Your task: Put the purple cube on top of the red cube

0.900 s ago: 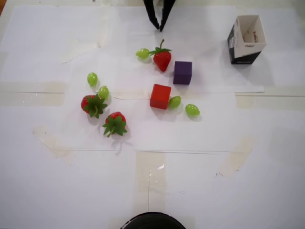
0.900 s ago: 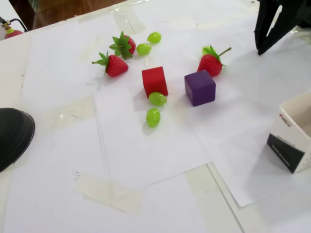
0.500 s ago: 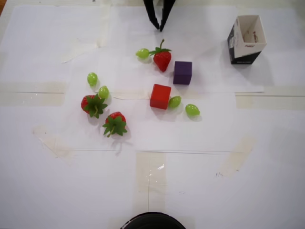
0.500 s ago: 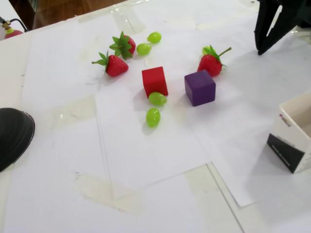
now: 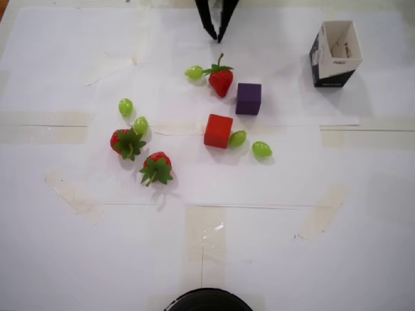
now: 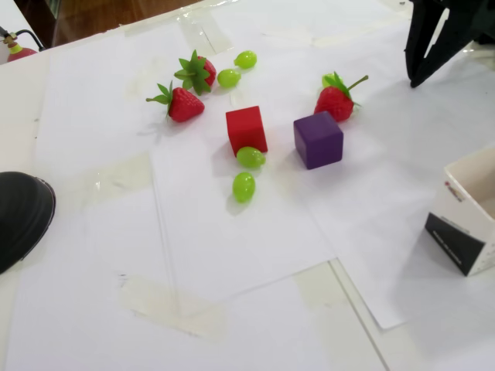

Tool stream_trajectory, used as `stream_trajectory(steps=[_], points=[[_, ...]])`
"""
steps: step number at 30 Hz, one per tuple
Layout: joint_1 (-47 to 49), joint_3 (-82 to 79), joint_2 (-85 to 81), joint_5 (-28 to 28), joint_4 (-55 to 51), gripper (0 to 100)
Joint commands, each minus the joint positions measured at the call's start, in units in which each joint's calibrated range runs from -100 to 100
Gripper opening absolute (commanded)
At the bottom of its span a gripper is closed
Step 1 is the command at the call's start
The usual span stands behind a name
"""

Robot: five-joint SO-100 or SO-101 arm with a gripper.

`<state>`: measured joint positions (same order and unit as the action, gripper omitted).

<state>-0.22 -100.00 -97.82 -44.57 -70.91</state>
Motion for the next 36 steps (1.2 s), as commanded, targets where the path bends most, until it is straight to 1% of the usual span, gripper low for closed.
stream_trajectory(steps=[1,36], points=[[0.2,0.0,0.2,0.0,-0.4,0],[-0.2,0.0,0.2,-0.3,-0.5,0]])
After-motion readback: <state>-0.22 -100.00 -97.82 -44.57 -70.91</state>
